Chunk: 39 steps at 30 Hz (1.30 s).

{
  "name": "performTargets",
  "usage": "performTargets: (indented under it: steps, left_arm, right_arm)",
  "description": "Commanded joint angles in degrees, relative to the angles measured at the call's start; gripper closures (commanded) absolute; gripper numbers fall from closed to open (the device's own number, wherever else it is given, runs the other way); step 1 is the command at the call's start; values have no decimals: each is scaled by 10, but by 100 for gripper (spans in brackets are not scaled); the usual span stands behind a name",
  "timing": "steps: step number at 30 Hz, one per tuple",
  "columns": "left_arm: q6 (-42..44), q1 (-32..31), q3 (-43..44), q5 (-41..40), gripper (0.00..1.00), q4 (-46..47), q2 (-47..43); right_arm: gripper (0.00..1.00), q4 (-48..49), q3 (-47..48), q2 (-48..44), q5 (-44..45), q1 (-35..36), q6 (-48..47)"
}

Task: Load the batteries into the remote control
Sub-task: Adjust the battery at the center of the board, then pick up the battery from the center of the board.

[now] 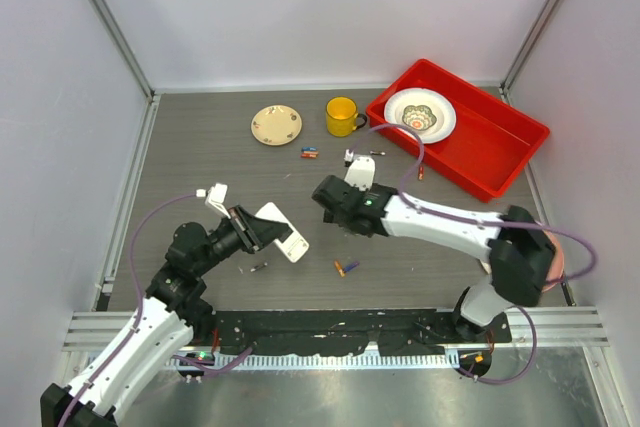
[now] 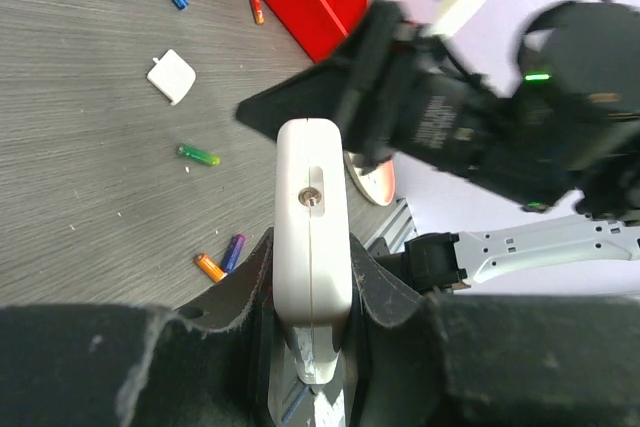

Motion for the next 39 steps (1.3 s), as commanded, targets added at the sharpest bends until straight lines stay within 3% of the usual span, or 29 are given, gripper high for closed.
performTargets:
  steps: [1,3,4,10,20,39]
  left_arm:
    - [1,-1,9,15,100,31,-11]
    - [-1,-1,7,31,100,42,-14]
    - [-1,0,5,37,100,47,-14]
    - [-8,-1,1,95,100,84,6]
    - [-13,-1,3,111,100,99,23]
    - [-11,-1,-2,108,100,100,26]
  right_arm:
    - [36,195,-80,-128,-96,-18,-376]
    - [42,180,-78,-118,-182,-47,-440]
    - [51,169,-74,-109,-218,-62,-493]
    - [67,166,-78,-62,-256,-67,-584]
    - [65,160,-36,20,-271,-73,-619]
    - [67,175,-38,63,-275,-90,-618]
